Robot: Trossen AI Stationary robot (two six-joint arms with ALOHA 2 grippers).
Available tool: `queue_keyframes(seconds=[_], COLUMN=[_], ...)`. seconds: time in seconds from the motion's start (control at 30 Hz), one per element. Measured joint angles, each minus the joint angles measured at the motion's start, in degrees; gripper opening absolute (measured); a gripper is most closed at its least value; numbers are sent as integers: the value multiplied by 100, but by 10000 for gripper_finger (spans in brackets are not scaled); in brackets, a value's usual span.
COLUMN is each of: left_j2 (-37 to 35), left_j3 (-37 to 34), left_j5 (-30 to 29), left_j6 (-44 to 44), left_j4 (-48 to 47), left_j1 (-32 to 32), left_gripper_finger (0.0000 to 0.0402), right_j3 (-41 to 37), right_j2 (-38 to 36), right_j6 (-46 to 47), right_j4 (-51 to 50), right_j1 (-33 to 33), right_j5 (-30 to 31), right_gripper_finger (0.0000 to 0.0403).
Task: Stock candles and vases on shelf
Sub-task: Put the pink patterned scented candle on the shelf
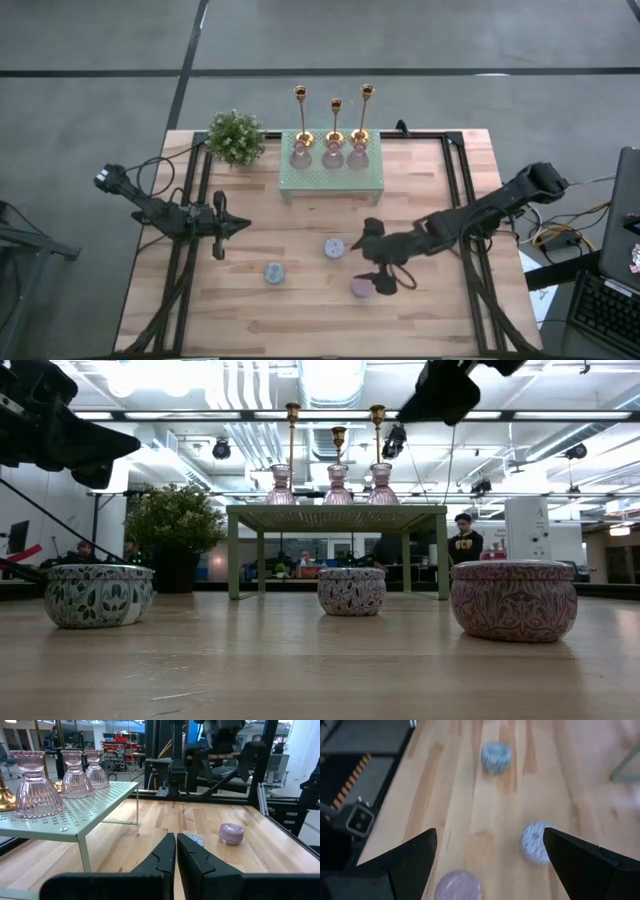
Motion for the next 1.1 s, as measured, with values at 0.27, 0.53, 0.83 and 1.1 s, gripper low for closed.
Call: queue_keyframes(seconds=[0.27,0.53,0.83,1.1], left_j2=[1,0,0,0], left_j3=[0,0,0,0], left_j5=[0,0,0,0], left_j6=[0,0,0,0], left_j4=[0,1,0,0], left_j1=[1,2,0,0], left_gripper_finger=[21,21,21,21], right_j3=[400,790,956,922], right_j2=[518,1171,1709,1881], right_j6=[545,804,1074,1208], right_j4=[-794,-961,-1308,-1378], right_j1=[291,594,703,769], right_j5=[-9,-27,-75,-7], right_gripper_finger=[359,359,359,359])
